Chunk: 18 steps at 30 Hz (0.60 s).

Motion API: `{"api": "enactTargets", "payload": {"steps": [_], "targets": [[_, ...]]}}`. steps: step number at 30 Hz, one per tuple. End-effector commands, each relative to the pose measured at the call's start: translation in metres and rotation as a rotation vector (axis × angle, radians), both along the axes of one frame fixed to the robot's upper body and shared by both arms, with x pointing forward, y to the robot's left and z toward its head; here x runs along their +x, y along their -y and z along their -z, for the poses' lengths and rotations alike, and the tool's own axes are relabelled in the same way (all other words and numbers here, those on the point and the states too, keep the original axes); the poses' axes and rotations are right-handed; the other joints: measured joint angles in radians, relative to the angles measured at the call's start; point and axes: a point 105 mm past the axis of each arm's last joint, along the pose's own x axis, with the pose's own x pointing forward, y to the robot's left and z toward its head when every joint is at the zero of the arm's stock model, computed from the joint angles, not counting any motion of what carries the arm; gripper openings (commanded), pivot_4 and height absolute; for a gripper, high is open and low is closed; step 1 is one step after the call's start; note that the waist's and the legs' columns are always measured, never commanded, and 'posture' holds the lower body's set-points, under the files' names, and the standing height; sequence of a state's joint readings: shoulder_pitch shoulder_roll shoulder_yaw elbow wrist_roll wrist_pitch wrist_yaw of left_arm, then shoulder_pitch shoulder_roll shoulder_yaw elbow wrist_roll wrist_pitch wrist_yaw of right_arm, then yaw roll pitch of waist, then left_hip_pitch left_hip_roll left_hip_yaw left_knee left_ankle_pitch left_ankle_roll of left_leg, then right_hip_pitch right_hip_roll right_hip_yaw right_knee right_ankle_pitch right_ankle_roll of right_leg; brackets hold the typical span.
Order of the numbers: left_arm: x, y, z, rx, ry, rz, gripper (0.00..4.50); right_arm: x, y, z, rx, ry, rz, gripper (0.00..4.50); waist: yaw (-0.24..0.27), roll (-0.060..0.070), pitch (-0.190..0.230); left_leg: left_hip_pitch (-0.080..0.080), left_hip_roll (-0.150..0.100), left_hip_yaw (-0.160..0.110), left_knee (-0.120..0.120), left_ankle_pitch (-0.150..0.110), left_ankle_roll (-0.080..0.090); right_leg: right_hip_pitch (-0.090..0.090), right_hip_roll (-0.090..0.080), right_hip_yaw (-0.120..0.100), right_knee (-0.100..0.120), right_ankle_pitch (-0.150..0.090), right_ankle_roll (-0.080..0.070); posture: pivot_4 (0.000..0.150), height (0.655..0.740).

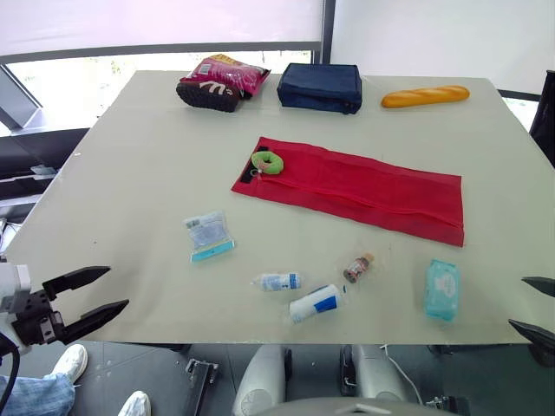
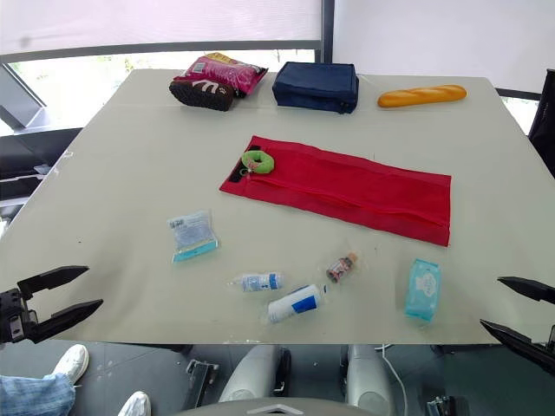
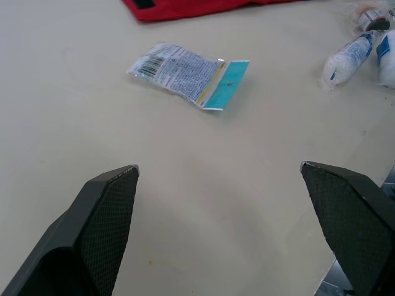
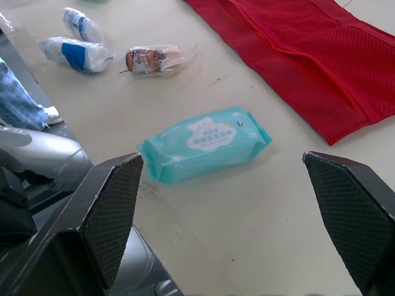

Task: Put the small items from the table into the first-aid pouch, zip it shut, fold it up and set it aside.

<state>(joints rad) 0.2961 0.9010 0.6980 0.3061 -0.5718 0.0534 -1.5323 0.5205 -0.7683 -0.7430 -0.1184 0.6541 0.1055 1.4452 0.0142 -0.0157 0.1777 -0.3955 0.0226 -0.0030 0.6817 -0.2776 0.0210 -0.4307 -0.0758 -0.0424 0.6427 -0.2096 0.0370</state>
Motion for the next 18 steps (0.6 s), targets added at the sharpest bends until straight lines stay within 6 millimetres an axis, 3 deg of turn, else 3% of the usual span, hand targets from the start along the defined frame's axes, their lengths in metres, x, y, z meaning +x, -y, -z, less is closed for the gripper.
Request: {"api": "enactTargets", "payload": {"steps": [1, 13, 18], "targets": [[-0.003, -0.001, -0.004, -0.003, 0.013, 0.018, 4.50, -0.001, 0.000, -0.005, -0.012, 0.012, -0.020, 4.42, 0.000, 0.000, 0.000, 0.000, 0.000, 0.000, 0.000, 0.000, 0.000, 0.000, 0.000, 0.000, 0.000, 0.000, 0.000, 0.150, 0.7134], [-0.002, 0.002, -0.001, -0.020, 0.021, 0.027, 4.50, 0.002, 0.002, -0.002, -0.014, 0.017, -0.030, 4.42, 0.000, 0.000, 0.000, 0.000, 0.000, 0.001, 0.000, 0.000, 0.000, 0.000, 0.001, 0.001, 0.000, 0.000, 0.000, 0.150, 0.7134], [0.002, 0.012, -0.008, -0.024, 0.045, 0.059, 4.50, 0.011, -0.011, -0.010, 0.018, 0.059, -0.060, 4.42, 0.000, -0.001, 0.000, 0.000, 0.001, 0.001, 0.000, 0.000, 0.000, 0.000, 0.002, 0.002, 0.000, 0.000, 0.000, 0.150, 0.7134]]}}
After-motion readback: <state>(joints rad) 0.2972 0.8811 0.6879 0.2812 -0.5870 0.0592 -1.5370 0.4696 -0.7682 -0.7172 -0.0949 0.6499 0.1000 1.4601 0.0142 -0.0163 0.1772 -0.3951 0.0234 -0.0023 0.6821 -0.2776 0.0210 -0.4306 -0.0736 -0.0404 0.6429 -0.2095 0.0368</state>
